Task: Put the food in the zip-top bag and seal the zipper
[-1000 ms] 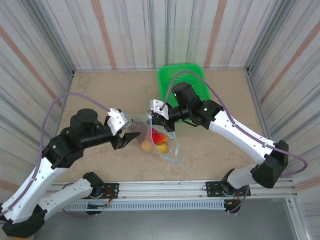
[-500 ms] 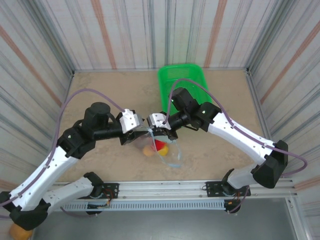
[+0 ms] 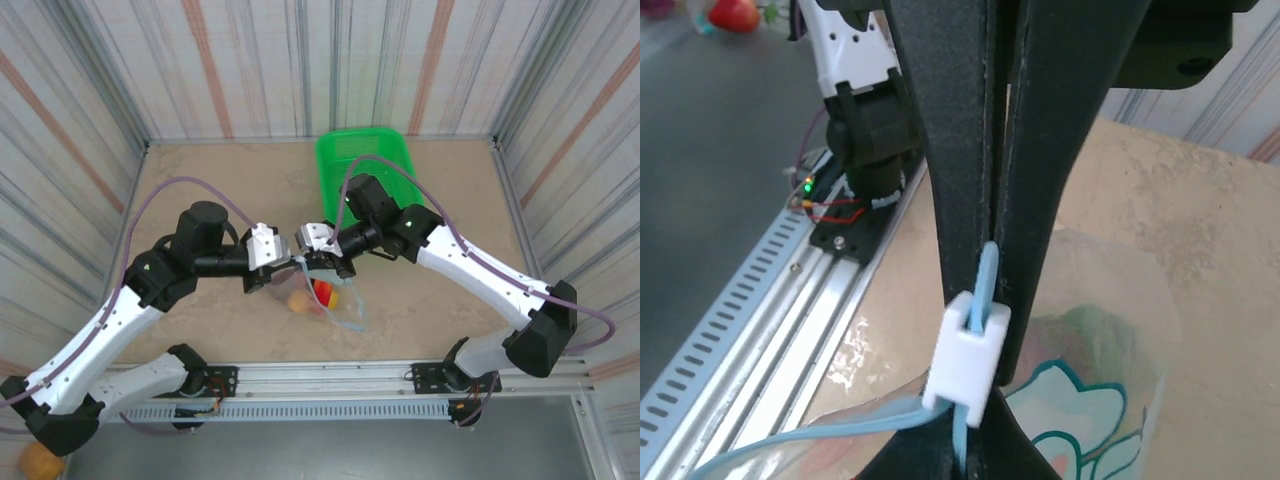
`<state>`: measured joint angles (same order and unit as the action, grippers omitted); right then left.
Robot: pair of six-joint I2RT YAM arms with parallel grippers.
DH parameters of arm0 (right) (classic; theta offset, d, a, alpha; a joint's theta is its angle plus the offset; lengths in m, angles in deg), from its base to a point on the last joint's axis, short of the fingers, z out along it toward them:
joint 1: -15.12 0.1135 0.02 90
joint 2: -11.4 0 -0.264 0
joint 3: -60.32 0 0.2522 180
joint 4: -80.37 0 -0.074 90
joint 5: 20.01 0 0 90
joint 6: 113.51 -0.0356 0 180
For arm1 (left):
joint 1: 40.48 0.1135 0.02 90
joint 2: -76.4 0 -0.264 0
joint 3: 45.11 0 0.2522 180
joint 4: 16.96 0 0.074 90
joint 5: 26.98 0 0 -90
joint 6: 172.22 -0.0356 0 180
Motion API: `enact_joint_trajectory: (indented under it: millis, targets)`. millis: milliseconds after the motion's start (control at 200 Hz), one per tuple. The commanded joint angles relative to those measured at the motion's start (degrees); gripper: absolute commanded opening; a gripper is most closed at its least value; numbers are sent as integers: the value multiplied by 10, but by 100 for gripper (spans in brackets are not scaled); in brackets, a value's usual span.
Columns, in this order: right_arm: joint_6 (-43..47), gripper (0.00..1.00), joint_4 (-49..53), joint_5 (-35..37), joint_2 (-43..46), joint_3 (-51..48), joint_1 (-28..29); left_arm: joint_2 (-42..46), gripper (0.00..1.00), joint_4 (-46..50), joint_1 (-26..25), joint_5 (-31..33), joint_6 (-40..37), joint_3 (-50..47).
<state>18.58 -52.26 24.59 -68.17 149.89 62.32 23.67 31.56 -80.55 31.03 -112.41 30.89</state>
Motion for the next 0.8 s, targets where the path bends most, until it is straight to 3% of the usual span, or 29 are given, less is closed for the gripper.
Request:
enact_joint_trajectory:
  millis: [0,220,381,556,791]
  targets:
    - [-34,17,-19,4,34,-9,-10,17,0,-14,8,-12,3,4]
    - [-102,29,-36,-6,86,14,-71,38,0,-80,37,61,63,-8]
    - [-176,30,-79,-42,91,34,-99,44,0,-112,53,38,89,-12]
    - [-263,35,-183,-97,79,14,-88,40,0,-124,53,-4,96,-33]
    - [-265,37,-188,-95,35,26,-53,44,0,-124,54,-9,98,-42]
